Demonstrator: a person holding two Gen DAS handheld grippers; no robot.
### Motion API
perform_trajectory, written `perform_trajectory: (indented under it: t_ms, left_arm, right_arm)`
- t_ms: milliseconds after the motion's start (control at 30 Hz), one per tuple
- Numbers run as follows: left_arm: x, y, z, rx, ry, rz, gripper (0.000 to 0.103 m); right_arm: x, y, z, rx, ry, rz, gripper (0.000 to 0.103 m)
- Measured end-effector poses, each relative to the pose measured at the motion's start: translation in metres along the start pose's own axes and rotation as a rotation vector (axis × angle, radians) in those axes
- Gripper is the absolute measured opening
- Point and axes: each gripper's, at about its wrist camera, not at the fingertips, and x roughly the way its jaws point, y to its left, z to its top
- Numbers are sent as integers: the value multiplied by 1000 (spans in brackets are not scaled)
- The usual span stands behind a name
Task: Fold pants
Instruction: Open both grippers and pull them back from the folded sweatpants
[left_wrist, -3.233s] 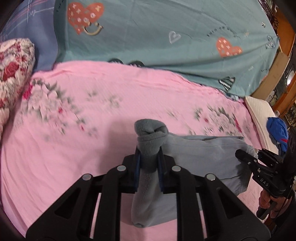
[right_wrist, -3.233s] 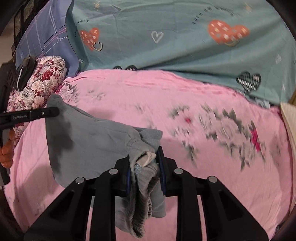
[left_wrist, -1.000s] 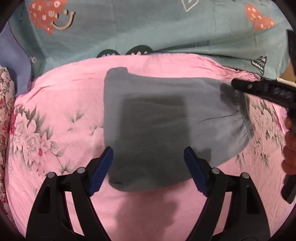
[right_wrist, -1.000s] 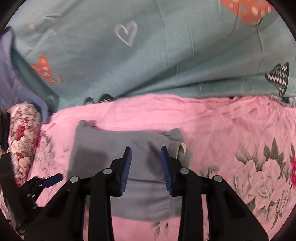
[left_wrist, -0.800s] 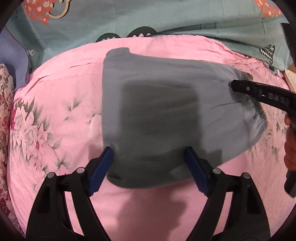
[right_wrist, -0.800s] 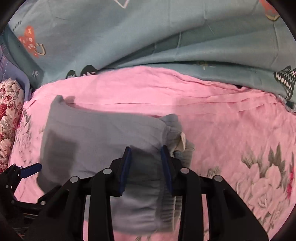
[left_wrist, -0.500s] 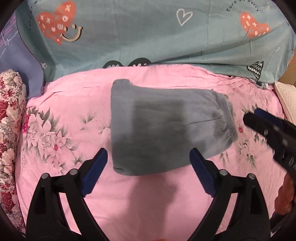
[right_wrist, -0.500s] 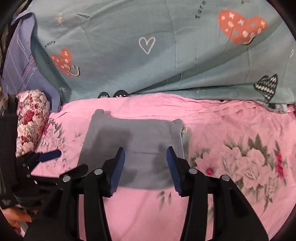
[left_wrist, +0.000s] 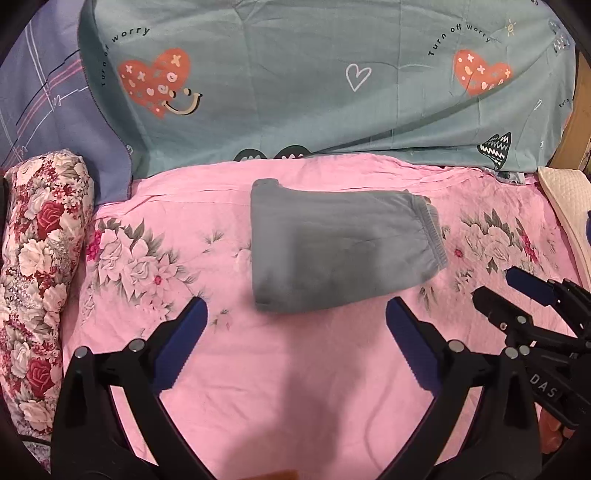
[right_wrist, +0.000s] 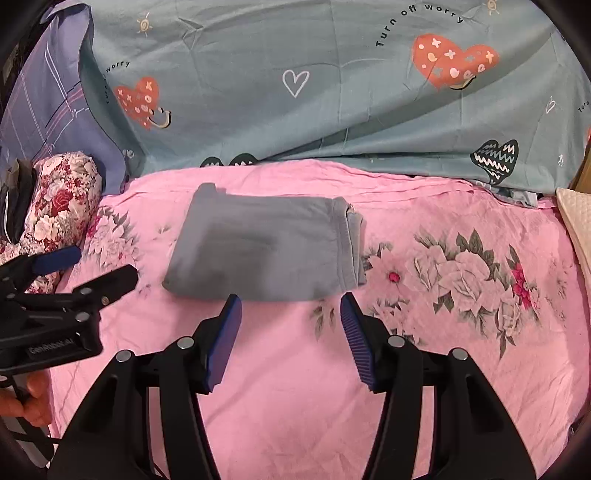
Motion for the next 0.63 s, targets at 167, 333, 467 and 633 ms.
perform_trajectory:
  t_ms: [167, 333, 467, 633]
  left_arm:
    - [-14, 3, -7, -5, -20, -1, 99]
    - [-24, 4, -12, 5, -40, 6, 99]
    - [-30, 5, -13, 3, -44, -4, 99]
    - [-36, 5, -17, 5, -50, -8, 99]
  right_arm:
    - [-5, 3, -8, 4, 19, -5, 56]
    - [-10, 5, -12, 7, 25, -6, 56]
    - [-15, 6, -14, 6, 22, -6, 56]
    - [-20, 7, -16, 13, 23, -6, 56]
